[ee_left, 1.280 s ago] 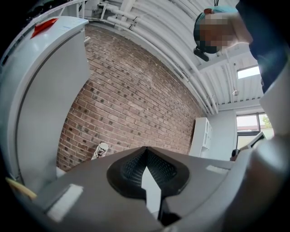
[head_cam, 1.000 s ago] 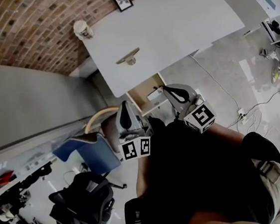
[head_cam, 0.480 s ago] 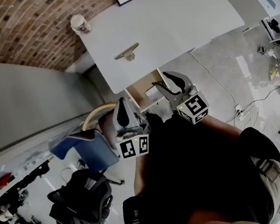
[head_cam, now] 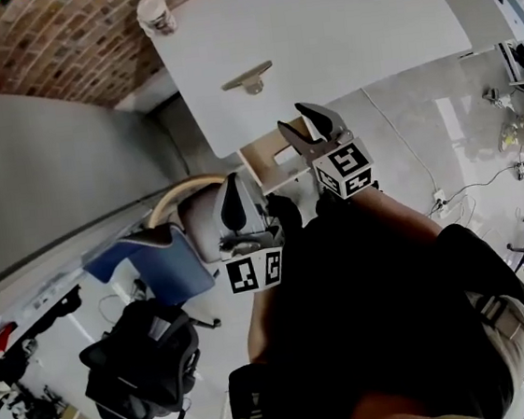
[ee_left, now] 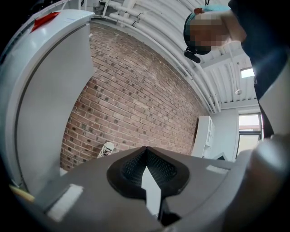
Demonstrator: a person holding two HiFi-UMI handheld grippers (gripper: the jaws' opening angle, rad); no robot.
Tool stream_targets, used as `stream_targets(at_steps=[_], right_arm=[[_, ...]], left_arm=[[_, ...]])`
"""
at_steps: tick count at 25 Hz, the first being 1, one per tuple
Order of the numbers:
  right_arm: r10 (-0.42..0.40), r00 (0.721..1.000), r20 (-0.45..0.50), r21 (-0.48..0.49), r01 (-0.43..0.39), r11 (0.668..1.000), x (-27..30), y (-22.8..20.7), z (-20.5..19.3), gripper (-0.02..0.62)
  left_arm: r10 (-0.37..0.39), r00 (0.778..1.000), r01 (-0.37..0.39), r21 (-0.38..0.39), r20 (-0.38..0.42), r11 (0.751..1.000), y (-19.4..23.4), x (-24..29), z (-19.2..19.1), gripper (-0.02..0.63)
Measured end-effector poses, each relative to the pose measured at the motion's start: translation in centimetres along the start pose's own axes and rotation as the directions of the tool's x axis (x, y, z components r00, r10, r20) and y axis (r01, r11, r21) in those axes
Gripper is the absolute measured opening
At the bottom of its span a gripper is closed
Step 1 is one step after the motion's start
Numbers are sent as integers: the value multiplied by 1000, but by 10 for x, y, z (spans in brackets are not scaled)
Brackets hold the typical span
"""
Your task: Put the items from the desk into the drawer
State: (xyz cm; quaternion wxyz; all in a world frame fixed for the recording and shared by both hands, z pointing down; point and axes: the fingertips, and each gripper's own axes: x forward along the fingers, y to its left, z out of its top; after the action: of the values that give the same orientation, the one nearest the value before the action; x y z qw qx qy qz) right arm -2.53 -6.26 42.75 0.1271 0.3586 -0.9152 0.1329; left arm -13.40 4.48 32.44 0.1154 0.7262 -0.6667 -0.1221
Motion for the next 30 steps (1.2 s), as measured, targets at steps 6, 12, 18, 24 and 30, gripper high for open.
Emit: stream_targets(at_steps=[6,12,18,24,30], right_arm=[[-37,995,-88,36,40,999,65,-15,-30,229],[-79,982,-169,71,92,993,116,-32,-61,250],[-126,958,-257,73,149,986,156,-55,-100,265],[-169,919,-356,73,208,975,182,-77,-149,288],[-197,893,-405,69,245,967,209,-96,-175,307]], left_arm=[[3,1000,-3,-10,-10,1000,21,4,1,8],[6,1000,-7,-26,-27,1000,42,10,-2,8],[21,999,-23,-42,-41,999,57,17,-7,8],[41,998,-44,-48,-52,998,68,21,-13,8],[72,995,-77,-67,-73,995,82,20,-23,8]])
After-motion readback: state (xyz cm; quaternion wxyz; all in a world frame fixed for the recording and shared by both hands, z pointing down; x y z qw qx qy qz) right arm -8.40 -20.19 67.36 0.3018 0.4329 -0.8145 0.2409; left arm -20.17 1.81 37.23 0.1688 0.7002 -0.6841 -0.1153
